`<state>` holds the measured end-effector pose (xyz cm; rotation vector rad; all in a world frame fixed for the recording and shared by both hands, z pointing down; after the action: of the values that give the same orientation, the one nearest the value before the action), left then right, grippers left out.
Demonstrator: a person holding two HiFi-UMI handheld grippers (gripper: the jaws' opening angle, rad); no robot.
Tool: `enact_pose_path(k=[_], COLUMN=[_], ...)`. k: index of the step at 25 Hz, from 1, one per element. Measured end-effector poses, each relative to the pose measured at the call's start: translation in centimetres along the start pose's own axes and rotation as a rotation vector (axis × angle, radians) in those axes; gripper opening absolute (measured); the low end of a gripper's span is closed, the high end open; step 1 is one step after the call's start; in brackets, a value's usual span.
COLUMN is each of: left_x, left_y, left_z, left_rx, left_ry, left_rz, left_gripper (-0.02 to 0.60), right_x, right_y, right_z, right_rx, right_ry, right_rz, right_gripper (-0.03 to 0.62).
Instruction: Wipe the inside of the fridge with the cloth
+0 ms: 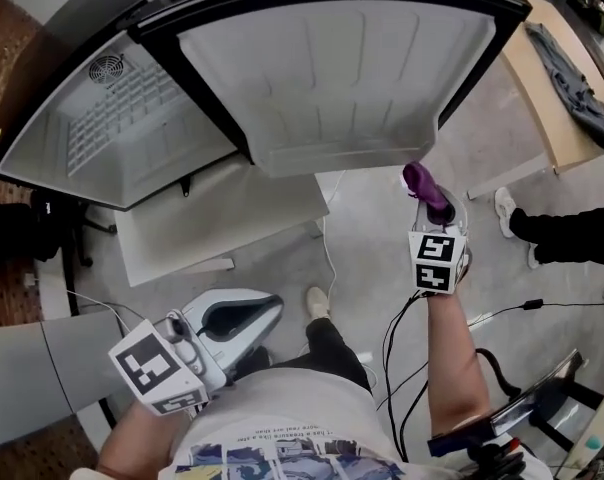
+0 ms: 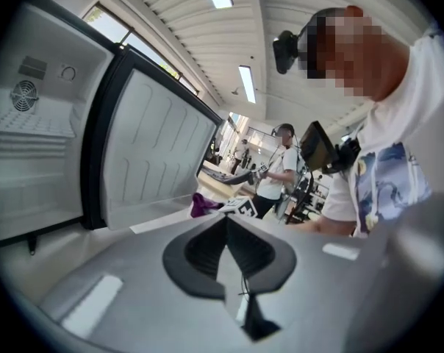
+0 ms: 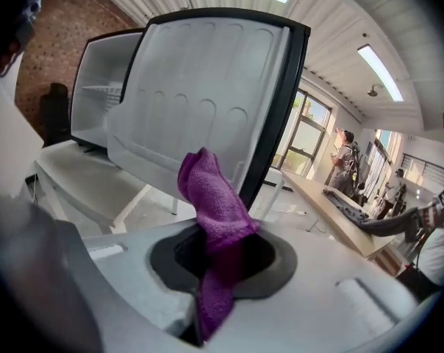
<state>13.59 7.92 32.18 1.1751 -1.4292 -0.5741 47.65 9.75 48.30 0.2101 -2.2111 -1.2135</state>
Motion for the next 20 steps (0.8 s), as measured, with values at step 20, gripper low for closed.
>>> enact_pose_path(k=[20], left_x=[-7.3], left_y=[7.1], left_z=[20.9], left_rx=[-0.186], left_ry=[-0.1], left_rz=[-0.08], left_gripper=[0.008], right_x=[17.7], right_y=[-11.0], right_z=[22.5], right_rx=[-0.223], right_ry=[-0.342], right_rz=[-0.058], right_gripper=[0.052])
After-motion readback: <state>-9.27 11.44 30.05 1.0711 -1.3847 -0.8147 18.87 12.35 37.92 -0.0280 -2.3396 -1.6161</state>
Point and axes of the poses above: the fingertips, and each gripper's own axes: z backward along the fingers, x to its left, y out of its underside, the point moved 7 cm from there along z, backward along the fingers, and after that the axes turned 14 degrees about y, right-handed, at the moved point
